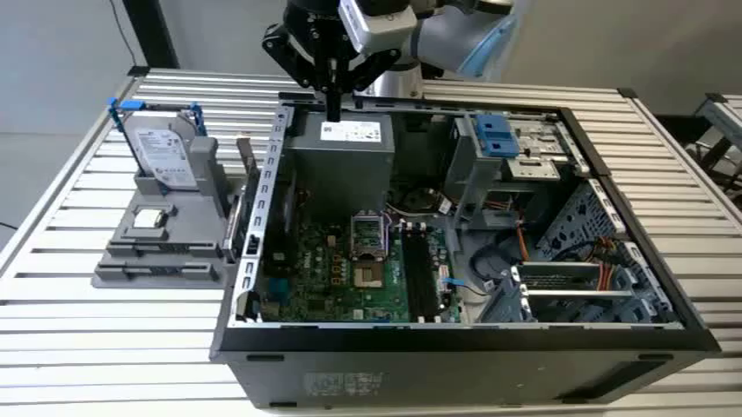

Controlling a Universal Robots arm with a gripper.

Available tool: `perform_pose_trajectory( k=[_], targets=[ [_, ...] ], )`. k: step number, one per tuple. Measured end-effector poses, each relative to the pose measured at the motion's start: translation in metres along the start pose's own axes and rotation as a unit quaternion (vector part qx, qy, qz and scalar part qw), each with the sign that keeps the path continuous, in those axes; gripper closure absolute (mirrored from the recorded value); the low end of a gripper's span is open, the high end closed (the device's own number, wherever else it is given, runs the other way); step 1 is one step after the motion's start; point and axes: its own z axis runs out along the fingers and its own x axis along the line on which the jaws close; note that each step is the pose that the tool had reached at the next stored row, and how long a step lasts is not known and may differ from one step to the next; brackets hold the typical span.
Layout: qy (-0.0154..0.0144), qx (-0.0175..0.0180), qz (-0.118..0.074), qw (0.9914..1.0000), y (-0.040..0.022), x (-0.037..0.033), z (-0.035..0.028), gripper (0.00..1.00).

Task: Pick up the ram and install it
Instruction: 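Reach for the ram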

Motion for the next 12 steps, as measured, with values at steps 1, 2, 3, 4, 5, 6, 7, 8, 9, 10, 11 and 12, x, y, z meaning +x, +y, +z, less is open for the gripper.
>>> perform_pose_trajectory(
  k=[1,2,3,4,5,6,7,8,9,10,11,12],
  targets=[
    [0.0,0.0,0.0,1.0,0.0,0.0,0.0,1.0],
    [0.0,0.0,0.001,1.0,0.0,0.0,0.0,1.0],
    [-0.0001,0.0,0.001,1.0,0.0,0.0,0.0,1.0],
    [-0.0001,0.0001,0.001,1.0,0.0,0.0,0.0,1.0],
    [-0.0001,0.0,0.001,1.0,0.0,0.0,0.0,1.0],
    [-0.0001,0.0,0.001,1.0,0.0,0.0,0.0,1.0],
    [-0.0001,0.0,0.002,1.0,0.0,0.0,0.0,1.0],
    [-0.0001,0.0,0.002,1.0,0.0,0.0,0.0,1.0],
    [-0.0001,0.0,0.002,1.0,0.0,0.0,0.0,1.0],
    [-0.0001,0.0,0.002,1.0,0.0,0.0,0.0,1.0],
    [-0.0001,0.0,0.002,1.0,0.0,0.0,0.0,1.0],
    [-0.0001,0.0001,0.002,1.0,0.0,0.0001,0.0,1.0]
  ],
)
